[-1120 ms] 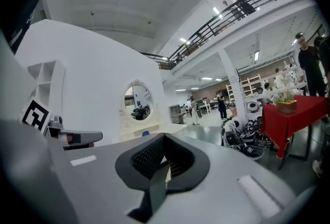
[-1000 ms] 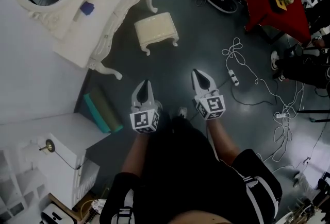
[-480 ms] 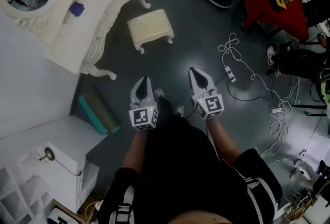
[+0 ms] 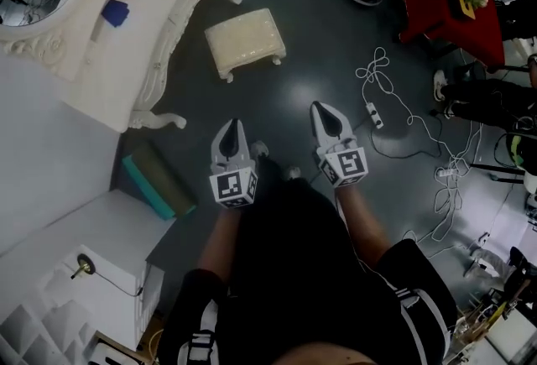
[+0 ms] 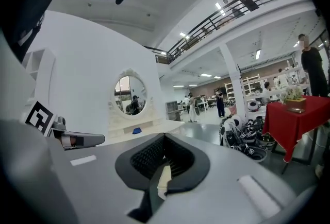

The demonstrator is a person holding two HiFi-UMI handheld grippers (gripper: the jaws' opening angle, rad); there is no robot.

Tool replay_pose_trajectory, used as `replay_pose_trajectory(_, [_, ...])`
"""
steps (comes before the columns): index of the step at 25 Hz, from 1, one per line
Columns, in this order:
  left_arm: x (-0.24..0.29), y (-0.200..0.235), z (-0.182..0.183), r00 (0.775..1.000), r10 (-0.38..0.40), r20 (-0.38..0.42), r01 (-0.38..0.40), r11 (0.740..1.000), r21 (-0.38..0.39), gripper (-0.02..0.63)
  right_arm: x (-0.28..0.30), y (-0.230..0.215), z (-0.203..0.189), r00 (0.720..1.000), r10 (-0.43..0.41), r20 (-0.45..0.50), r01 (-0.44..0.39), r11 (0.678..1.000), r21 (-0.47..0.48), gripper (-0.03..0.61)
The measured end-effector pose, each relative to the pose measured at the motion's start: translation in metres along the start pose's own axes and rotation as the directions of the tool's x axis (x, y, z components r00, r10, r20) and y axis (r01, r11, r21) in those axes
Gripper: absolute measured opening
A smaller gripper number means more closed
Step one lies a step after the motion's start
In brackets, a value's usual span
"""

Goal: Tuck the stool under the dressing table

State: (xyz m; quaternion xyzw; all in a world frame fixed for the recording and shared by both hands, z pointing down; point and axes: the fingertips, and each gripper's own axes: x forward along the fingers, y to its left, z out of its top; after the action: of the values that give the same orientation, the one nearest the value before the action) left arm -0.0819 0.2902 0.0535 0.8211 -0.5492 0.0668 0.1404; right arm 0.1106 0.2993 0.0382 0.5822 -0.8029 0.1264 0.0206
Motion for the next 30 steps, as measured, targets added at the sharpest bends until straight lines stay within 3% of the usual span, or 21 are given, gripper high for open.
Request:
replay_pose_trajectory(6, [0.033, 0.028, -0.014, 0.999, 0.005, -0.036, -0.005, 1.000, -0.006, 0.009, 0.035, -0.007, -0.007, 1.000, -0.019, -0.001, 0.019, 1.000, -0.019, 0.000])
replay_pose_trajectory(13, [0.069, 0.018, -0.021, 1.000, -0.016, -0.006, 0.016, 0.999, -0.032, 0.009, 0.062, -0.033, -0.025, 1.000, -0.008, -0.016, 0.007, 1.000, -0.011, 0.000])
replay_pose_trajectory(24, [0.116, -0.012, -0.081, 0.990, 0.137, 0.020, -0.135, 0.988, -0.076, 0.009, 0.096, -0.114, -0.082, 0.997, 0.069, -0.028, -0.070, 0.997, -0.026, 0.000])
replay_pose_trajectory(30, [0.131, -0.030, -0.109, 0.990, 0.140, 0.031, -0.138, 0.989, -0.054, 0.008, 0.099, -0.139, -0.117, 0.992, 0.108, -0.059, -0.110, 0.993, -0.035, 0.000])
